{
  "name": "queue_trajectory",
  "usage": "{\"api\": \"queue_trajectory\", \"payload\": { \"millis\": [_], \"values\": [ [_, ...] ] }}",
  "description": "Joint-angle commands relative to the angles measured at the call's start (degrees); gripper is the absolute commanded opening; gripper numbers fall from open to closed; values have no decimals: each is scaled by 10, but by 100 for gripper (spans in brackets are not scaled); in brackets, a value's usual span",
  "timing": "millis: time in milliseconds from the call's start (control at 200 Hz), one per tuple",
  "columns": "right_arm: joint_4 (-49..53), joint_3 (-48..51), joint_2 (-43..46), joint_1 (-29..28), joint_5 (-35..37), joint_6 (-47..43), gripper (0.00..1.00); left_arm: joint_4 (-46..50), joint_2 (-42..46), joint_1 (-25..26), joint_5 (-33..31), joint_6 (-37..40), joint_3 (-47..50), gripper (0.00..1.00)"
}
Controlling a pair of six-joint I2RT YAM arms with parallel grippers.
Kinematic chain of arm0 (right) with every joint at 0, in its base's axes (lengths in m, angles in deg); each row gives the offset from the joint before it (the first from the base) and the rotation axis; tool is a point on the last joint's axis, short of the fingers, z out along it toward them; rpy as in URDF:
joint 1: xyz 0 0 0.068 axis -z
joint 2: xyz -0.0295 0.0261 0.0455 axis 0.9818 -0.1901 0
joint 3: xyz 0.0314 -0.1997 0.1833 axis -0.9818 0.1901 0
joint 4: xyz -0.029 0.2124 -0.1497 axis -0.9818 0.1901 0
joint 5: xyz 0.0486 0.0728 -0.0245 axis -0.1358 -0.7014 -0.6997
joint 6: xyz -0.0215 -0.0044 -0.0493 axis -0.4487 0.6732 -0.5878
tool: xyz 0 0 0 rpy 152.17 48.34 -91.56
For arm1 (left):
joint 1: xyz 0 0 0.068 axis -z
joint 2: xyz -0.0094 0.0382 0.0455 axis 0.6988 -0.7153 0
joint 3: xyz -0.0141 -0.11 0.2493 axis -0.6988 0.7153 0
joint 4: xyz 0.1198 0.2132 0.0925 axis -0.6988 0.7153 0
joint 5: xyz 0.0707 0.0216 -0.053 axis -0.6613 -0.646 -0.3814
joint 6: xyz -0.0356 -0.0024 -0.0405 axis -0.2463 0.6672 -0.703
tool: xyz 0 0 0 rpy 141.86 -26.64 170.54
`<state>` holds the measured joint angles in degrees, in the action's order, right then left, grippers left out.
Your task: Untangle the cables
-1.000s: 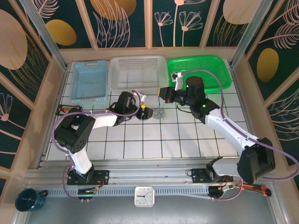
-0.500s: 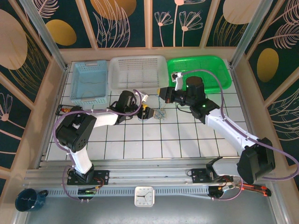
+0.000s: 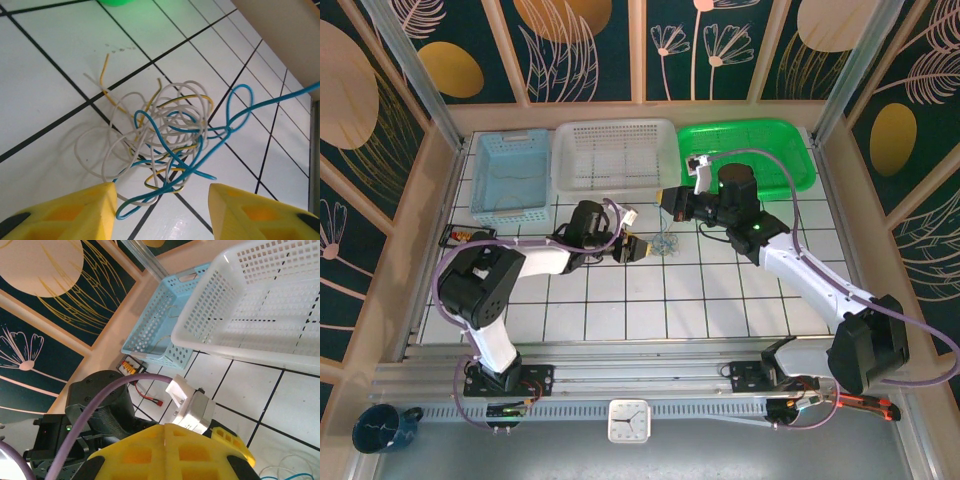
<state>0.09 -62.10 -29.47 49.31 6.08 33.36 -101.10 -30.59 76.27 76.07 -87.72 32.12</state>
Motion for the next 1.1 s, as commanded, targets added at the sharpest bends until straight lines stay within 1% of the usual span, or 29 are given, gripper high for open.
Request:
{"api": "queue_trajectory", "payload": {
  "millis": [0,155,180,310,410,530,585,621,776,1091],
  "values": [
    [-12,-20,11,1,3,-8,0,-24,28,3,19,-2,2,49],
    [-7,-23,11,1,-1,-12,0,-1,28,3,13,11,-13,46],
    [-7,-24,12,1,-1,-13,0,3,44,3,10,15,-16,46],
    [-5,-25,14,2,-3,-15,0,45,52,2,-25,50,-36,56],
    [-5,-25,14,2,-4,-16,0,80,47,3,-43,77,-60,62],
    [-6,-24,13,2,-6,-16,0,110,36,3,-49,105,-88,66],
    [-5,-24,14,2,-6,-17,0,123,35,3,-45,118,-90,67],
    [-5,-24,14,2,-7,-17,0,132,15,3,-39,127,-110,68],
    [-3,-24,16,3,-6,-20,0,159,-14,3,-14,147,-131,71],
    [-5,-23,15,5,-9,-18,0,151,-57,3,42,139,-133,74]
  ]
}}
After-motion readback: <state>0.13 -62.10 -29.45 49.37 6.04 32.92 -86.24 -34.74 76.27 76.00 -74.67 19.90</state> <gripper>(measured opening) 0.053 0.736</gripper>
